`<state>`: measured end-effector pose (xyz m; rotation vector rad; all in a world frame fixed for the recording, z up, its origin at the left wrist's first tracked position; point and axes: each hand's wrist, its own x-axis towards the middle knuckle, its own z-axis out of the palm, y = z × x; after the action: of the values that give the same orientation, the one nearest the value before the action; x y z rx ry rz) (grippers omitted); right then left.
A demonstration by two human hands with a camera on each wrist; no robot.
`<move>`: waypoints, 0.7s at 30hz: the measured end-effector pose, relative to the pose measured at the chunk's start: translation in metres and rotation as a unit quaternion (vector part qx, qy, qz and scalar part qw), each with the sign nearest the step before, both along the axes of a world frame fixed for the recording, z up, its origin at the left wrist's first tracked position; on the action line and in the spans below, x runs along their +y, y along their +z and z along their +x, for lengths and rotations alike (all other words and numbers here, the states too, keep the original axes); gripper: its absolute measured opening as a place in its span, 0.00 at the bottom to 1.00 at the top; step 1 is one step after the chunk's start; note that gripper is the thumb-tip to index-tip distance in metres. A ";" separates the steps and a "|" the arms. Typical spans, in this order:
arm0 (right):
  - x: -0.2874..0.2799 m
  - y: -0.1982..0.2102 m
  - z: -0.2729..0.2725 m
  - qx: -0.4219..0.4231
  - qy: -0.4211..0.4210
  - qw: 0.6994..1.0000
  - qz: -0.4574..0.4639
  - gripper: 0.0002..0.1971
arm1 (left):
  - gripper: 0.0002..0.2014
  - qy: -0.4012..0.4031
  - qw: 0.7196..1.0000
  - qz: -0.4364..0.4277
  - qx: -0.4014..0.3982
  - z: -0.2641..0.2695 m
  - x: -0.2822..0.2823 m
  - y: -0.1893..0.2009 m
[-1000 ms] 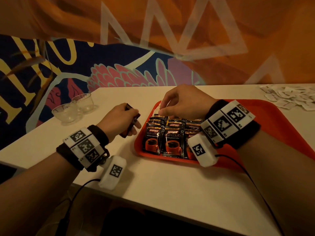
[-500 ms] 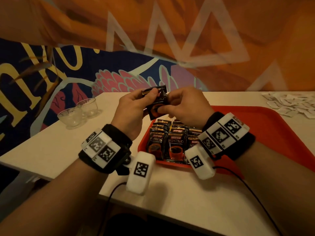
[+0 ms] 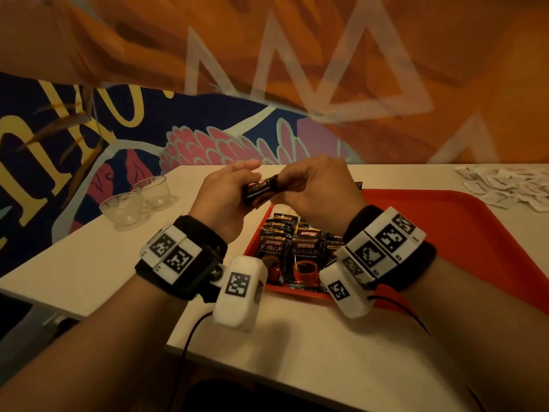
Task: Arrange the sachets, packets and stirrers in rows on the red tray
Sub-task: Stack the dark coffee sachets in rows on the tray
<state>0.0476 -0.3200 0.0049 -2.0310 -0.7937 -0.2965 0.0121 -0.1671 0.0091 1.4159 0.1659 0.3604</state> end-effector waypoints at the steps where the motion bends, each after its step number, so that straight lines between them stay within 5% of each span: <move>1: 0.000 0.000 -0.001 0.004 0.009 1.000 -0.008 0.09 | 0.07 0.005 1.000 0.013 0.002 0.001 0.001 0.001; 5: -0.003 0.001 0.003 0.042 0.007 0.999 0.011 0.07 | 0.13 -0.030 0.999 0.014 -0.018 -0.004 0.011 0.001; 13: -0.005 0.001 0.005 0.093 0.039 0.994 -0.052 0.05 | 0.02 0.004 0.971 0.236 -0.023 -0.005 0.036 0.000; 21: -0.014 0.004 0.011 0.104 0.041 0.991 -0.069 0.05 | 0.05 -0.065 0.927 0.351 0.118 0.000 0.056 -0.021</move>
<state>0.0584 -0.3343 0.0085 -2.1112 -0.7818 0.0176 0.0122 -0.1111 -0.0116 2.1708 0.1438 0.1343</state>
